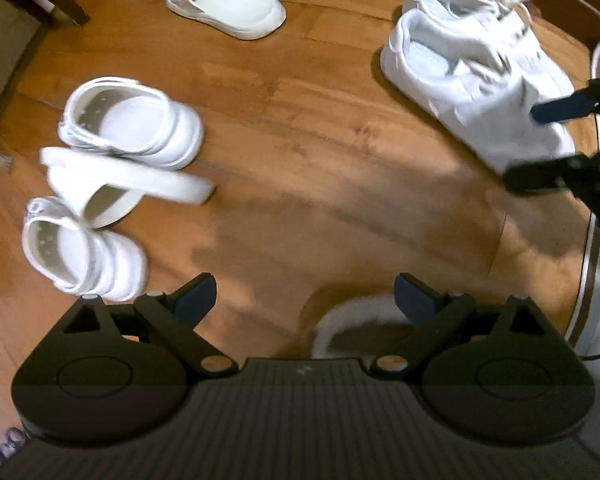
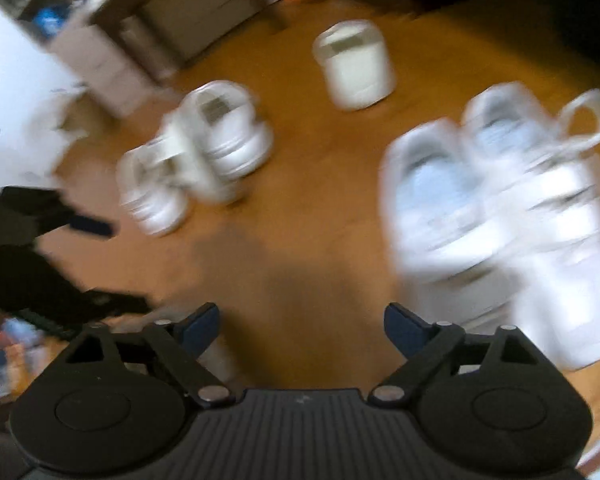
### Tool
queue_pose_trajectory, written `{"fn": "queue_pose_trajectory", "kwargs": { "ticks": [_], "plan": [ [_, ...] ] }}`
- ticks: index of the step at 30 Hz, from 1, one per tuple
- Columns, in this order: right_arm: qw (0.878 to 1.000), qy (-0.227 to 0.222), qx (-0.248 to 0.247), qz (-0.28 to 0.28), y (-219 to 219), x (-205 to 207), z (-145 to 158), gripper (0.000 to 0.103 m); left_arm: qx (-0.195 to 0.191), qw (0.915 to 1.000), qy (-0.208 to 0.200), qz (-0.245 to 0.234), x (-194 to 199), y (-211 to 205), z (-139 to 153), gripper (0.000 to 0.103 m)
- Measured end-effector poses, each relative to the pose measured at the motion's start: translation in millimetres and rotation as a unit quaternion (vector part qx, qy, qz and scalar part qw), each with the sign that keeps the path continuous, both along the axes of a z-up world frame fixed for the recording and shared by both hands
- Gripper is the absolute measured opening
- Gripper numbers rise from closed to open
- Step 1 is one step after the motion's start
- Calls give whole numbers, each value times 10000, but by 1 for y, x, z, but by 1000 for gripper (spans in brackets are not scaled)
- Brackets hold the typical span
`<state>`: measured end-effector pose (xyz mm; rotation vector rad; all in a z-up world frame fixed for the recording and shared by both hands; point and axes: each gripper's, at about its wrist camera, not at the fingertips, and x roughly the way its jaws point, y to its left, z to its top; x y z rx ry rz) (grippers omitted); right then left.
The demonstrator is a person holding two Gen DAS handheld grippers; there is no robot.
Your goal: Organize scattered shoes
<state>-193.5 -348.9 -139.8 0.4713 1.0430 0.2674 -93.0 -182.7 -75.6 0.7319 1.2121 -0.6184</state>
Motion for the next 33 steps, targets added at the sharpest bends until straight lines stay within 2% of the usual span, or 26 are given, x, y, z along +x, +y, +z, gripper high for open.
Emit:
{"fn": "queue_pose_trajectory", "kwargs": {
  "ticks": [1, 3, 7, 11, 13, 15, 17, 19, 20, 21, 22, 23, 24, 25, 27, 31, 33],
  "plan": [
    [9999, 46, 60, 116, 8, 0, -5, 71, -49, 9999, 64, 119, -3, 15, 3, 97],
    [9992, 136, 180, 325, 25, 1, -14, 56, -191, 9990, 181, 371, -7, 39, 6, 97],
    [9954, 262, 538, 743, 61, 0, -28, 51, -235, 9979, 141, 588, -25, 87, 9, 97],
    [9899, 244, 259, 1371, 112, 1, -34, 51, -332, 9905, 257, 1307, -37, 139, -1, 97],
    [9878, 239, -110, 1533, 132, 8, -37, 55, -425, 9855, 320, 1610, -37, 153, -7, 97],
    [9842, 236, -619, 1643, 154, 11, -44, 73, -422, 9778, 410, 2010, -33, 168, -15, 97],
    [9742, 146, -1285, 1849, 182, 13, -58, 78, -346, 9722, 432, 2277, -27, 178, -20, 97],
    [9672, -22, -1615, 1961, 195, 10, -68, 79, -289, 9690, 374, 2424, -23, 185, -21, 97],
    [9650, -152, -1712, 1979, 197, 7, -71, 73, -283, 9683, 348, 2458, -22, 186, -20, 97],
    [9634, -296, -1760, 2000, 195, 6, -70, 43, -284, 9677, 325, 2482, -21, 187, -20, 97],
    [9634, -334, -1716, 2034, 191, 6, -68, 37, -284, 9672, 302, 2507, -20, 187, -19, 97],
    [9633, -373, -1671, 2068, 187, 6, -65, 17, -305, 9666, 310, 2527, -20, 188, -19, 97],
    [9627, -407, -1675, 2087, 183, 6, -63, 12, -343, 9661, 333, 2538, -20, 190, -18, 97],
    [9611, -433, -1763, 2082, 180, 6, -60, 12, -383, 9656, 358, 2548, -21, 191, -18, 97],
    [9483, -636, -2319, 2073, 174, 9, -53, 12, -461, 9647, 447, 2553, -22, 191, -19, 97],
    [9556, -546, -2333, 1717, 139, 39, -45, 12, -486, 9643, 550, 2546, -25, 191, -25, 97],
    [9532, -625, -2467, 1635, 123, 46, -41, 13, -463, 9645, 582, 2534, -26, 189, -28, 97]
  ]
}}
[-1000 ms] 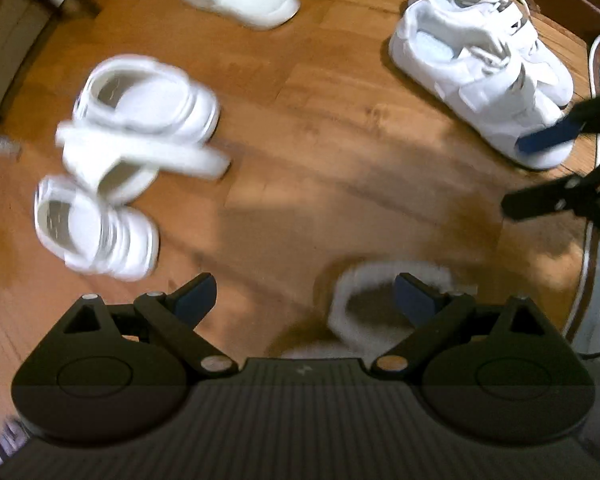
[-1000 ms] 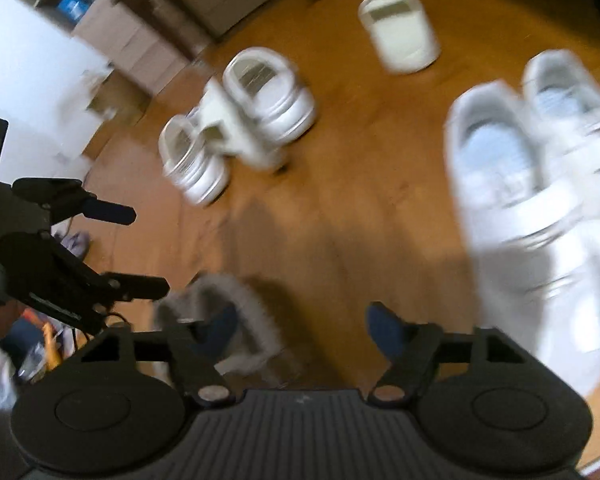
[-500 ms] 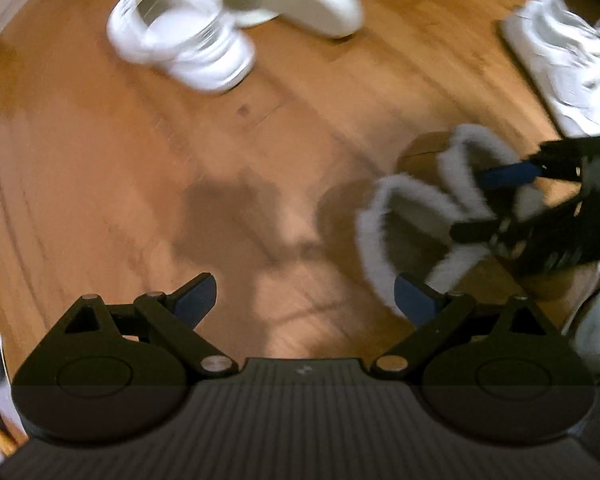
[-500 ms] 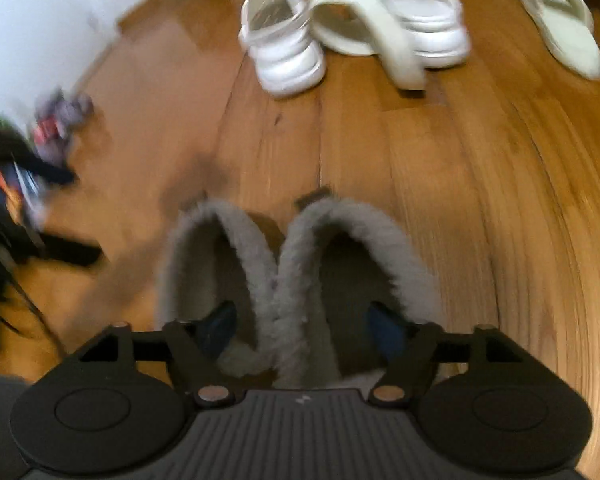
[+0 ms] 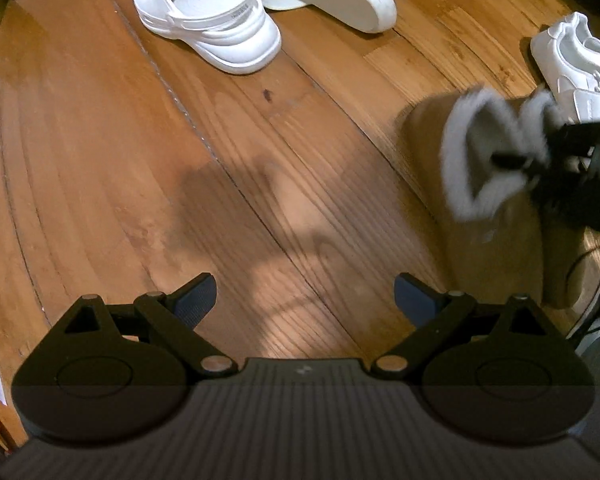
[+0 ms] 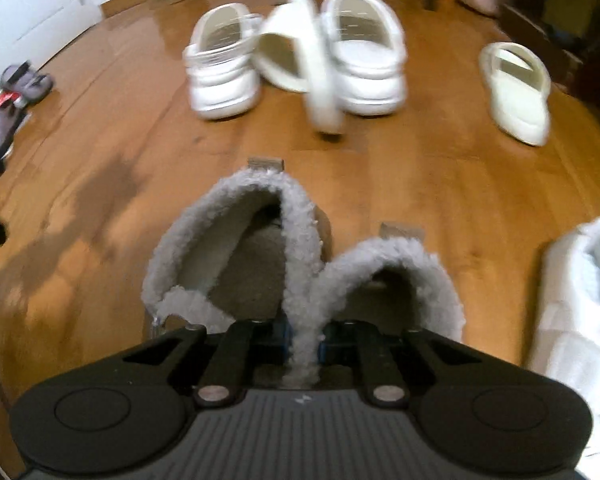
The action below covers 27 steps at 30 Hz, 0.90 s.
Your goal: Organize scattered shoes
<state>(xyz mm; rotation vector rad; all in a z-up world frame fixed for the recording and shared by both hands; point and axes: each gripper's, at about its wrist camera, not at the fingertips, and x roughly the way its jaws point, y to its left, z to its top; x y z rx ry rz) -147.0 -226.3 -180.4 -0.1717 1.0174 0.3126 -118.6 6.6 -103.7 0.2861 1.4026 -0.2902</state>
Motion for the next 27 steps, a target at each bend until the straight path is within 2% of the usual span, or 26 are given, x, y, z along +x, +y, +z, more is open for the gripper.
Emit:
{"fn": "queue_pose_trajectory", "kwargs": {
  "ticks": [6, 10, 13, 14, 15, 16, 17, 18, 21, 23, 27],
  "plan": [
    [9995, -204, -224, 25, -22, 14, 8, 12, 29, 9999, 36, -90, 0, -9, -3, 97],
    [9976, -256, -531, 370, -19, 25, 6, 12, 6, 9998, 51, -184, 3, -20, -4, 97],
    [9859, -448, -1257, 1007, -9, 31, -4, 17, -40, 9996, 61, -261, 5, -25, -5, 97],
    [9836, -537, -1389, 1021, -8, 32, -6, 22, -53, 9996, 64, -276, 5, -26, -5, 97],
    [9830, -590, -1464, 937, -9, 34, -8, 31, -83, 9995, 76, -287, 6, -28, -5, 97],
    [9854, -594, -1428, 716, -12, 37, -7, 37, -99, 9995, 68, -276, 7, -28, -6, 97],
    [9873, -615, -1365, 525, -14, 38, -2, 49, -102, 9996, 63, -272, 8, -27, -6, 97],
    [9891, -675, -1269, 313, -17, 37, 4, 62, -104, 9997, 43, -230, 10, -26, -6, 97],
    [9949, -852, -354, -397, -27, 25, 36, 81, -104, 9999, -77, 17, 19, -18, -3, 97],
    [9906, -836, 705, -828, -37, 10, 53, 87, -200, 9990, -234, 336, 29, -9, 1, 97],
    [9644, -439, 2378, -1074, -42, -14, 57, 88, -632, 9908, -639, 1011, 55, 12, 7, 97]
  ]
}}
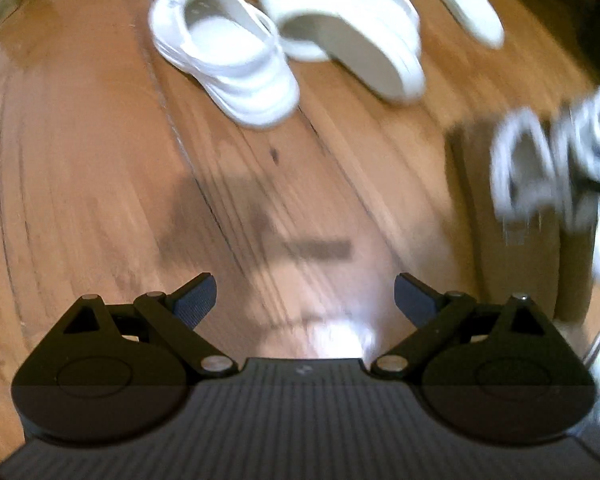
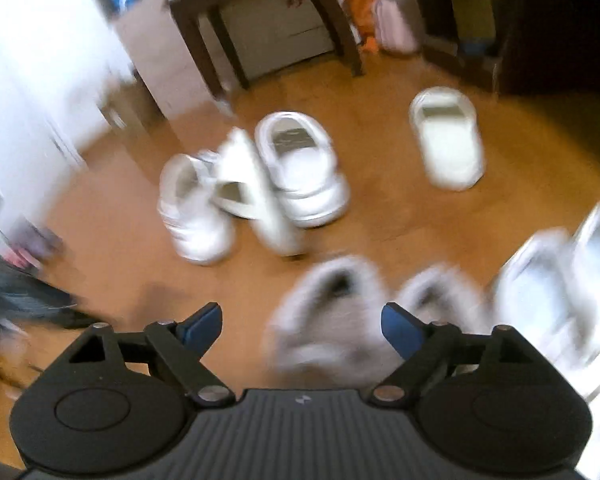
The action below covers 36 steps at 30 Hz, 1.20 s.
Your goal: Organize scattered shoes
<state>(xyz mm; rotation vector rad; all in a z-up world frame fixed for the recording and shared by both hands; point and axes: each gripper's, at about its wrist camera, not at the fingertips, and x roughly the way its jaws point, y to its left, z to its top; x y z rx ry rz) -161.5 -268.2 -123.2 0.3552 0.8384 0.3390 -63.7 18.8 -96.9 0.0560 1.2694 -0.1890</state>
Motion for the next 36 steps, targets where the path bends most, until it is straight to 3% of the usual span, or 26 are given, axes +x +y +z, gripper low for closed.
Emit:
{"fn": "queue_pose_trajectory", "kwargs": {
  "ticks": [4, 7, 14, 19, 20, 22, 23, 28, 30, 34, 36],
  "plan": [
    [9992, 243, 273, 154, 14, -13, -10, 88, -142, 9976, -448, 503, 32, 20, 1, 97],
    [9984, 478, -6, 300, 20, -12, -13, 88, 54, 9930, -762, 905, 70, 38, -3, 97],
    [9971, 758, -35, 29, 24, -6, -7, 89, 371, 9841, -1211, 1245, 122, 53, -22, 97],
    [9945, 863, -441, -398, 55, 51, -15, 91, 453, 9776, -1136, 1712, 157, 59, -40, 97],
    [9951, 815, -436, -353, 60, 60, -16, 91, 508, 9763, -1142, 1765, 160, 58, -43, 97],
    [9976, 582, -344, -155, 72, 80, -18, 91, 1095, 9716, -1051, 1816, 175, 51, -50, 97],
    [9982, 499, -324, -38, 79, 91, -19, 91, 1200, 9711, -1044, 1781, 182, 47, -51, 96],
    [9949, 465, -728, 516, 111, 144, -25, 91, 1171, 9731, -1094, 1652, 199, 39, -53, 96],
    [9924, 409, -793, 850, 122, 167, -28, 78, 1054, 9764, -1058, 1563, 207, 40, -59, 96],
    [9836, 197, -1164, 1364, 139, 203, -24, 65, 733, 9820, -1034, 1402, 213, 44, -68, 96],
    [9793, 140, -1226, 1605, 146, 215, -21, 48, 553, 9841, -1059, 1313, 213, 46, -71, 96]
  ]
}}
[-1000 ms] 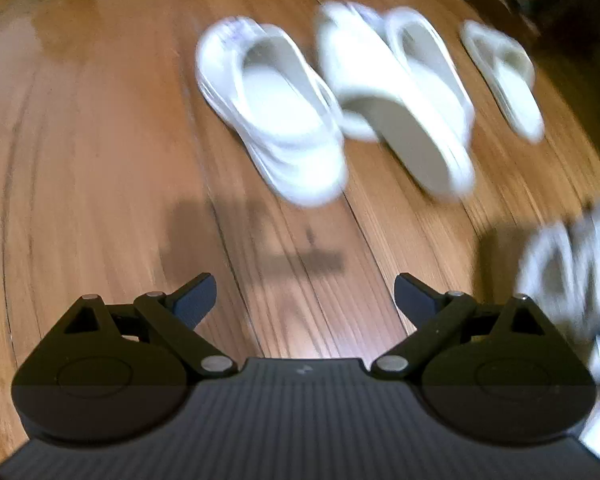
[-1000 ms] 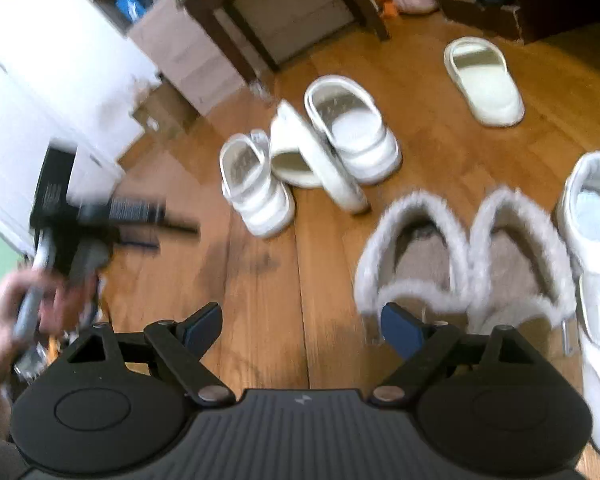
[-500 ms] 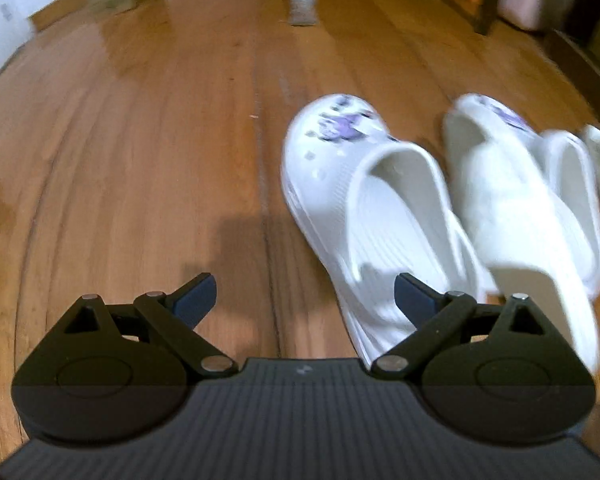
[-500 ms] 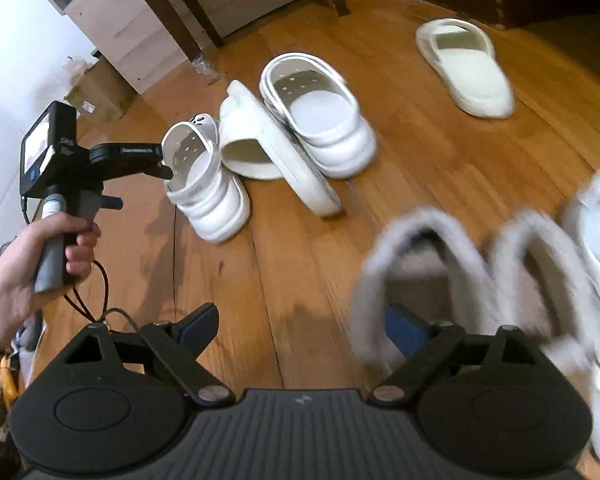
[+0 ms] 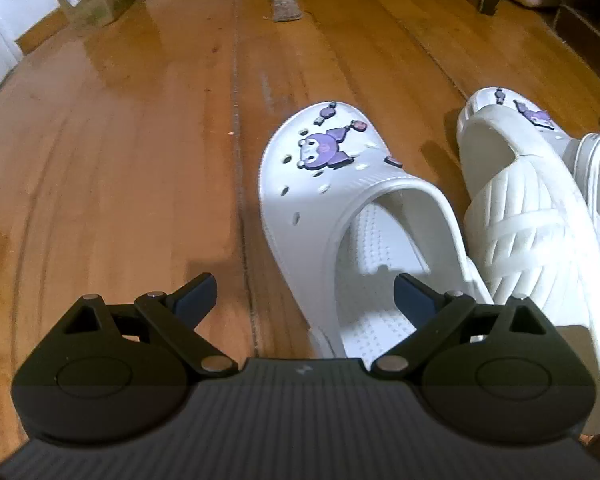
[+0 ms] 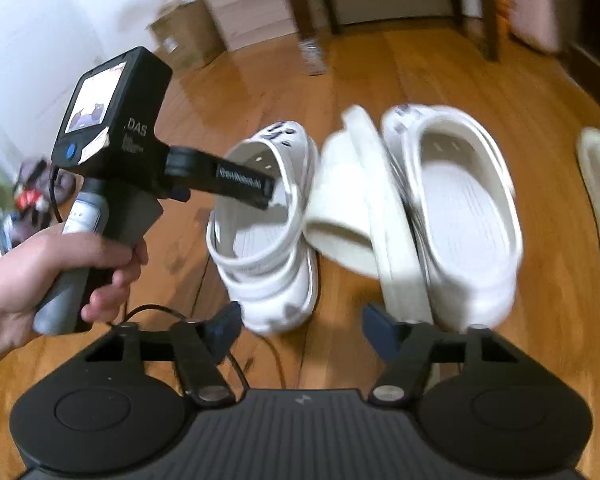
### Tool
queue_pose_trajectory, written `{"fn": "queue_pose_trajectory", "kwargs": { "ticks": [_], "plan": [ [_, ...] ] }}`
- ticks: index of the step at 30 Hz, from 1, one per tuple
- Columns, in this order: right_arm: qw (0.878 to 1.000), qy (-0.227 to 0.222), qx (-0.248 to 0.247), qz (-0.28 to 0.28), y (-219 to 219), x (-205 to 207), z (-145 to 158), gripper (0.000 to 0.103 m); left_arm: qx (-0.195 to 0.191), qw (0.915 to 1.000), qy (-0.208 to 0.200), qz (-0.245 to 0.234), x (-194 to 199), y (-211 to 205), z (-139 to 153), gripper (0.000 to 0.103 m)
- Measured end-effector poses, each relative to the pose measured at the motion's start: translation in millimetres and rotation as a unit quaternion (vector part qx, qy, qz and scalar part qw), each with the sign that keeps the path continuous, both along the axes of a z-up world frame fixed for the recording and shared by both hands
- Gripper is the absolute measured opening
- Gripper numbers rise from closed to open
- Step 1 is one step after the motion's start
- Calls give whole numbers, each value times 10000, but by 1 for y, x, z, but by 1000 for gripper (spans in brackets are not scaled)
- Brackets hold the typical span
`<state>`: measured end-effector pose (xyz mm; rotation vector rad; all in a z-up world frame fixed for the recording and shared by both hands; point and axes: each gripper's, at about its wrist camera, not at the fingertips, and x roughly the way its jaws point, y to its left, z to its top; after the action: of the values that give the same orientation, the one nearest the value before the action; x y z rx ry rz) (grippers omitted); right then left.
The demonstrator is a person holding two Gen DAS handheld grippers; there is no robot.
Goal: Organize scattered shoes
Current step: 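Reach the left gripper to the white clog with purple charm and grasp it, then lift the white clog with the left gripper toward the right gripper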
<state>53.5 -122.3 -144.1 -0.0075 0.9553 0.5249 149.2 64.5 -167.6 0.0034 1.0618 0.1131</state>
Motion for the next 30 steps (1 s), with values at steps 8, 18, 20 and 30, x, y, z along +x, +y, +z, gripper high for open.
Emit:
{"fn": "queue_pose_trajectory", "kwargs": {
  "ticks": [8, 18, 20, 30],
  "plan": [
    [9937, 196, -997, 471, 39, 40, -4, 43, -480, 9985, -108, -252, 0, 4, -7, 96],
    [9920, -121, -1161, 474, 67, 27, -10, 77, -644, 9957, -206, -628, -3, 11, -25, 94],
    [9921, -99, -1155, 488, 70, 26, -10, 81, -669, 9953, -260, -653, -3, 10, -25, 91],
    [9921, 81, -1226, 264, 72, 28, -19, 81, -631, 9973, -293, -247, 8, 16, -16, 31]
  ]
}}
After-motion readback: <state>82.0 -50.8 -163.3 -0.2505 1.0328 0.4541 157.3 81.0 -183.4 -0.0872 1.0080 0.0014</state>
